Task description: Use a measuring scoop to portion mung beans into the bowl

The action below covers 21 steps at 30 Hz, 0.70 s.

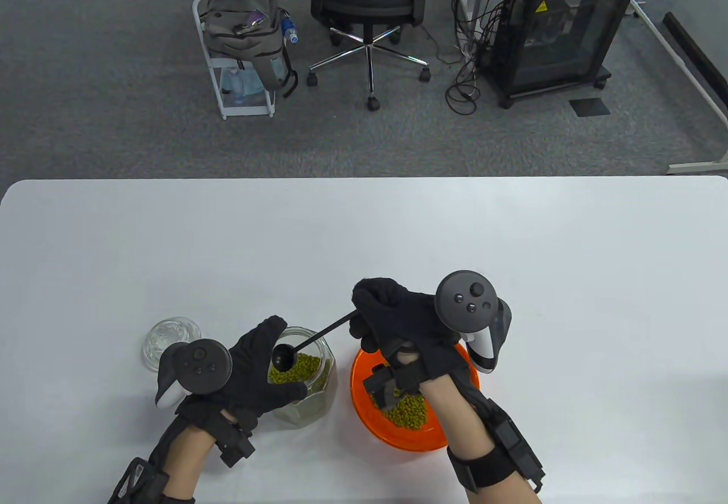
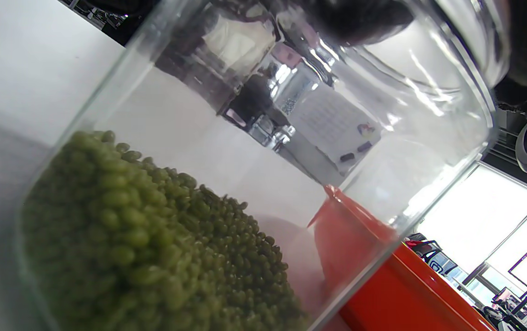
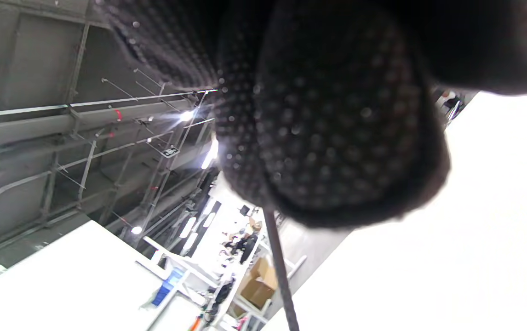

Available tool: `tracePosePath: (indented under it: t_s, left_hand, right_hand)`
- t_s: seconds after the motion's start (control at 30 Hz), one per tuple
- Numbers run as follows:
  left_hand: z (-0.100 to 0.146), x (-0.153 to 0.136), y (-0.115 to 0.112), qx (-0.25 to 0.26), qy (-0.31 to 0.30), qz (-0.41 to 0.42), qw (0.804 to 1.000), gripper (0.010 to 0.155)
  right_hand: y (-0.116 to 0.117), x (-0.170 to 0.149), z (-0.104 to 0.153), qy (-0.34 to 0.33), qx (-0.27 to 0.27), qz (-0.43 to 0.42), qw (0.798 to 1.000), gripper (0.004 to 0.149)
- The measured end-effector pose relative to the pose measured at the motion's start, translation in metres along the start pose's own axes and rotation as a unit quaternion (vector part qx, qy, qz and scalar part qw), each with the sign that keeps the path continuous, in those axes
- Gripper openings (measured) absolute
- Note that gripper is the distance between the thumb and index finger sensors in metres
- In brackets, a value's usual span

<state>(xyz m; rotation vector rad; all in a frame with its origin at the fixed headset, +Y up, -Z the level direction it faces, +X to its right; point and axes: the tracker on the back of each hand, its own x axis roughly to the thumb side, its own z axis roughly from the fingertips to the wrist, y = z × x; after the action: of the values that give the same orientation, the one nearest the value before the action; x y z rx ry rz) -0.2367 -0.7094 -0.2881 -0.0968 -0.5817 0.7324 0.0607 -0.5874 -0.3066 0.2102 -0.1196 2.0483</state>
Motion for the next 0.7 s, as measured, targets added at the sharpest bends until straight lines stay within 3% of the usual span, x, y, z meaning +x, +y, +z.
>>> tracePosePath:
  t_s: [0.23,0.5,0.7]
  left_hand:
    - [0.0,0.0,0.0,0.0,0.0,0.0,1.0,0.119]
    - [0.0,0.0,0.0,0.0,0.0,0.001,1.0,0.119]
    - [0.0,0.0,0.0,0.0,0.0,0.0,1.0,0.119]
  right_hand:
    - [0.033,0.008,0.001,-0.017,0.001,0.091,0.996,0.043]
    - [0.06,0.013,0.012,-0.049,-0.034,0.185,0.981,0.043]
    - [0.07,0.004,0.013,-0.057,-0.024,0.171,0.983,0.043]
